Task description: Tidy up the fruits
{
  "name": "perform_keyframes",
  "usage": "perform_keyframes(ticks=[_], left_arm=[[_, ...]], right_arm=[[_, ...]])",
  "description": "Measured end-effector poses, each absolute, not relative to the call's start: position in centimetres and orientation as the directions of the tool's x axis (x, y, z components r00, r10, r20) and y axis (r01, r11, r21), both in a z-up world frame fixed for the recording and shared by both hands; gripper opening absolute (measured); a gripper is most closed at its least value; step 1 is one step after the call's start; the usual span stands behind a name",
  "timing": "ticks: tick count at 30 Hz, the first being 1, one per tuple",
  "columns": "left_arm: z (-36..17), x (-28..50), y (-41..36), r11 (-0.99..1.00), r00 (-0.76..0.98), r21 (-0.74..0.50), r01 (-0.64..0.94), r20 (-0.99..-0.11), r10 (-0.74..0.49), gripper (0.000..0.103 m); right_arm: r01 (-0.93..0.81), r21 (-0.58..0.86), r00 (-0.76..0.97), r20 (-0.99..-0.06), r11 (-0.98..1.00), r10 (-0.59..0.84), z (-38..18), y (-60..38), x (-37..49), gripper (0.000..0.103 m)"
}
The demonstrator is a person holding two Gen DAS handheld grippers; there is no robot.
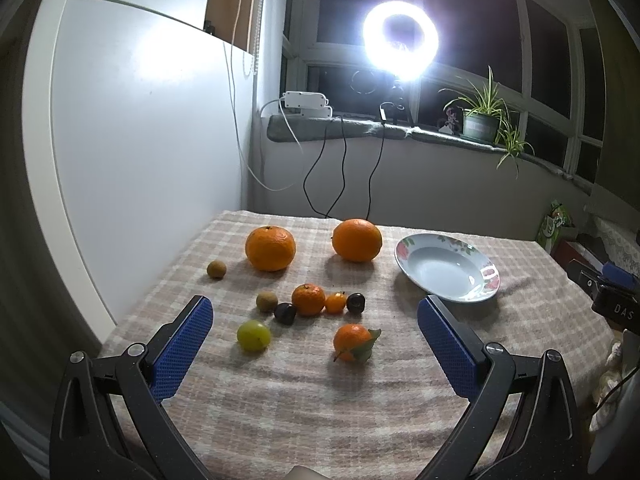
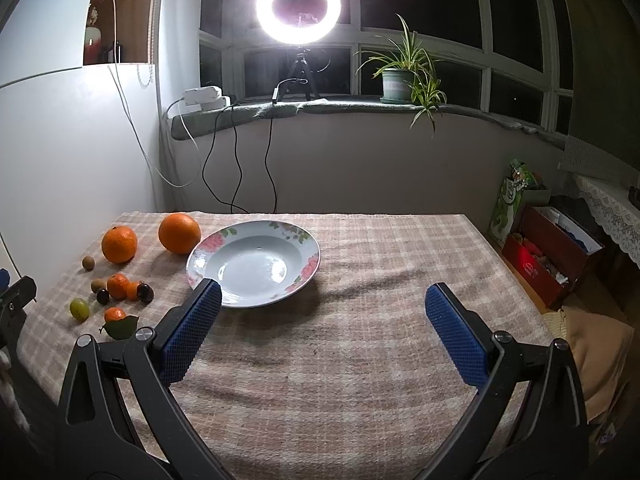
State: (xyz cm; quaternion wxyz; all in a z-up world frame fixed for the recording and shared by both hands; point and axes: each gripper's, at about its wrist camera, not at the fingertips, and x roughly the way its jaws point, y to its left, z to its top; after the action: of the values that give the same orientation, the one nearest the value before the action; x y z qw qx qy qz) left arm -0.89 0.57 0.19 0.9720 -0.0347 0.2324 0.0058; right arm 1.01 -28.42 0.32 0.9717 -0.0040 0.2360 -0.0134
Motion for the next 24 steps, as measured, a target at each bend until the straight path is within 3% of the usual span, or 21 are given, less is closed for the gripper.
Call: perform_keyframes(ticks=[24], left_arm=[[0.14, -0.98, 0.49, 0.997, 0.892, -0.066, -0.03, -0.452, -0.003, 0.102]], right_arm=[[0.014, -0.008, 0.887, -0.462, 1.0, -0.016, 0.06, -28.31, 1.01, 0.103]])
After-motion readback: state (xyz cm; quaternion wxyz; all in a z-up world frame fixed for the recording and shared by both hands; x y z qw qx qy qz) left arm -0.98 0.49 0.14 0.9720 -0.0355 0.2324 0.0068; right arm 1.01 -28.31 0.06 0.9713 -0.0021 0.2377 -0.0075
